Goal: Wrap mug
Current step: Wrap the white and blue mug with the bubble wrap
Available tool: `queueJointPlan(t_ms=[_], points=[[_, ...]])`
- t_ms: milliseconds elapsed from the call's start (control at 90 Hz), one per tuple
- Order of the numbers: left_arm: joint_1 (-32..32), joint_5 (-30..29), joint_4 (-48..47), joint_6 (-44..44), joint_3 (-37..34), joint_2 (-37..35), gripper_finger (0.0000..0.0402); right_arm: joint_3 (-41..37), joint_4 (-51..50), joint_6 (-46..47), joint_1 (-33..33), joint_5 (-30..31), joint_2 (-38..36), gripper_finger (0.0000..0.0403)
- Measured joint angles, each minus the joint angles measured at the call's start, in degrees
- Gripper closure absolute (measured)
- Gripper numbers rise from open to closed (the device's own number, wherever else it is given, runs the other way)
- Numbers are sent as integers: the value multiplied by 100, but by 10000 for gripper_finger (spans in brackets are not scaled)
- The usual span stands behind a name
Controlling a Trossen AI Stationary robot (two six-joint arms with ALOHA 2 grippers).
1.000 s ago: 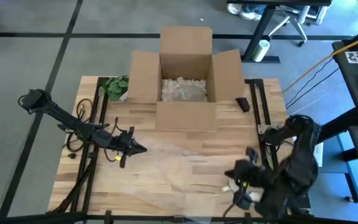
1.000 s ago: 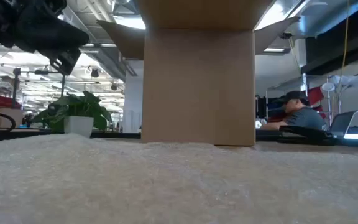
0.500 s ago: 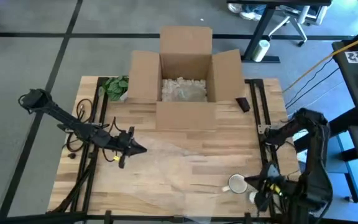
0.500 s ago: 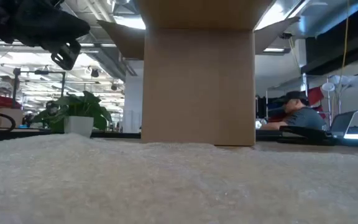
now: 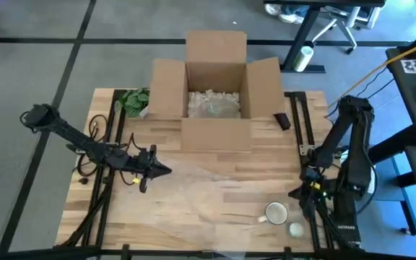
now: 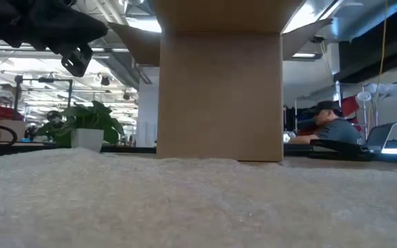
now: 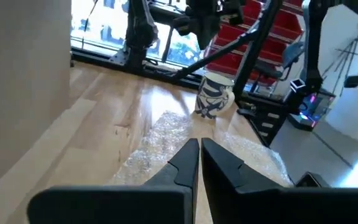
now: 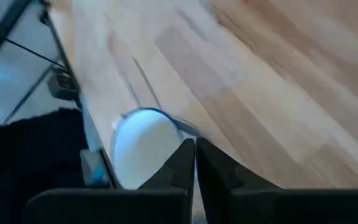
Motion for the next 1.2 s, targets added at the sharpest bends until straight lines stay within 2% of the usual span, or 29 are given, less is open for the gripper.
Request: queueJointPlan(t_ms=[311,500,644,767,878,1089,1200], points=[[351,-2,-115,-168,0,0,402,-13,-3,-1997,-1432,-1604,-86,398],[446,-2,-122,-154,0,0,402,-12,554,-2974,-2083,-1836,-97,350],[444,-2,-269,-166,0,0,402,-13,663,-3175,-2476,-2297,-97,309],[444,-2,-384,-197,0,0,402,-11,806,-3423,-2718,-2630,-55,292],[444,-2,-416,-207,0,0,402,-11,1048,-3737,-2911,-2812,139,293],[444,-2,-412,-197,0,0,402,-7,1214,-4042,-3164,-3566,748,308],[444,-2,-411,-196,0,0,402,-7,1260,-4075,-3156,-3697,954,313]])
